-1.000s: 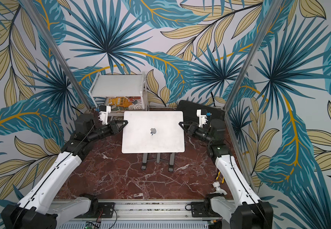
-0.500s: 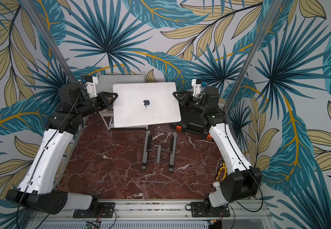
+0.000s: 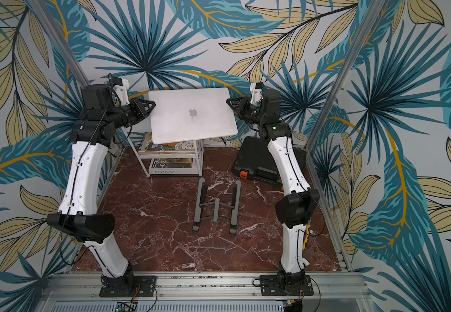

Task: Close the laptop lid and set it aside
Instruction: Place the laptop on the shelf.

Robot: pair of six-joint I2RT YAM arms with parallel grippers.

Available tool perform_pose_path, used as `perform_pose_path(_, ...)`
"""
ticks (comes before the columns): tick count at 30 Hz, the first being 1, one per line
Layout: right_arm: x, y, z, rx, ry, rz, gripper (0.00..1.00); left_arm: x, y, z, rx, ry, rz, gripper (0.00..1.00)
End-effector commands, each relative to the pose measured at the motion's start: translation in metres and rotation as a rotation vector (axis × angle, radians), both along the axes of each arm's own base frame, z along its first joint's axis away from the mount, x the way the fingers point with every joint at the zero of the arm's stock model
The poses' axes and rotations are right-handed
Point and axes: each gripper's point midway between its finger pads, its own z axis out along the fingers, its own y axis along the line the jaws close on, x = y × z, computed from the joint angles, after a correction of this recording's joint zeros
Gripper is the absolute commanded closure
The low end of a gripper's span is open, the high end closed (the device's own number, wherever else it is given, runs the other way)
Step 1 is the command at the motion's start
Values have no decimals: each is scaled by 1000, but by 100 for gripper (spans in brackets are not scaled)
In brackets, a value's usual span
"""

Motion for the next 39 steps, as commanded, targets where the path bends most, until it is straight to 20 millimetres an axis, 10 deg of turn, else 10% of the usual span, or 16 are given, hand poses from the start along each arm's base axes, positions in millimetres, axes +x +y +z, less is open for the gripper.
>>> perform_pose_path(1,-30,34,49,84,-120,78,100,12,-21,-1,79,-81,-95,100)
perform_pose_path(24,12,40,44,207,-120,-52,100,94,4,-25,-22,-142,-43,97)
perform_pose_path(32,26,43,28,213,-87,-75,100,104,1,-23,-8,-216,-63,51)
perform_pose_path(39,33,41,18,196,-67,-108,100,104,9,-12,27,-265,-36,46)
